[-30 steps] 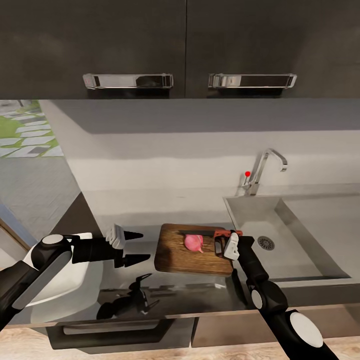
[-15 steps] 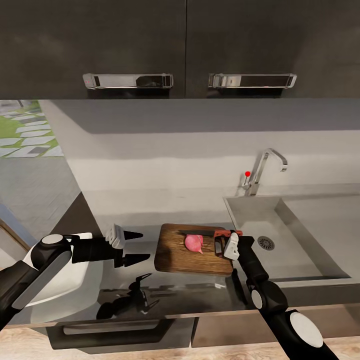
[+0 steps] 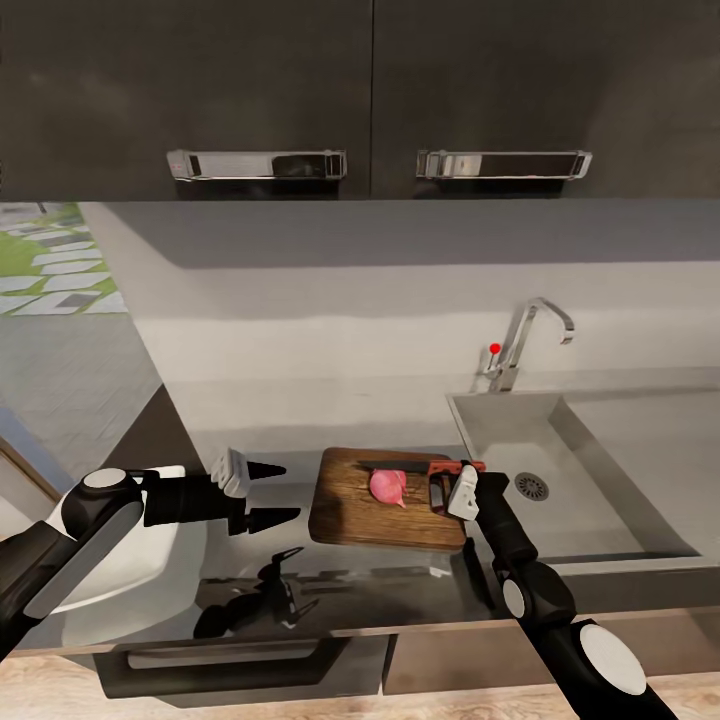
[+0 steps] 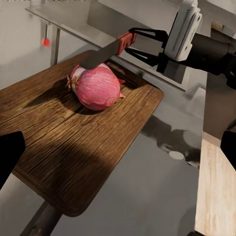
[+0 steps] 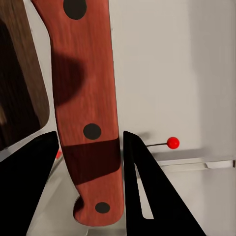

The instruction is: In the kitchen, take the Vidalia onion out of the sink, dice it on the chopping board with the paring knife, put the diced onion into the bowl on the countertop, then place both the paring knife and the chopping board into the sink.

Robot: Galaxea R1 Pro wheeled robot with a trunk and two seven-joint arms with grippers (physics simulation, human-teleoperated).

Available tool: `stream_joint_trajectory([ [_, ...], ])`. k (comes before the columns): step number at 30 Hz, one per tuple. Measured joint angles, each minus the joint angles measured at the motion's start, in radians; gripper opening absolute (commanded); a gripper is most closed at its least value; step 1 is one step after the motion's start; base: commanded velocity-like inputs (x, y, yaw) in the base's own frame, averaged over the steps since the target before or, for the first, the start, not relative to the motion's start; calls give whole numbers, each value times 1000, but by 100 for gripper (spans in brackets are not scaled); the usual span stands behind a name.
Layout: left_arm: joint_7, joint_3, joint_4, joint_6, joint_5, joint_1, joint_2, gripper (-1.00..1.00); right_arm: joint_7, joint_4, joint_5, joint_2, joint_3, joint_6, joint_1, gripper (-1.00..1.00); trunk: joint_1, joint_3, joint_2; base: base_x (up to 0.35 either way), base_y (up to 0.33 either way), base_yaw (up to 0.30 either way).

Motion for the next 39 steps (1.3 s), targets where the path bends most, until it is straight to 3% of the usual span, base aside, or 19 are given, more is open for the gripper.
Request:
stream_joint_trajectory([
  [3,0,0,0,0,0,0,0,100,1,0,-2,0,0,0,0,-100,-12,9,21,0,0,0],
  [23,0,0,1,0,0,0,1,100,1,0,-2,0,0,0,0,-100,-12,9,21,0,0,0],
  [39,0,0,2,0,0,0,2,100,1,0,-2,0,0,2,0,-100,-73,60,133,0,0,0],
])
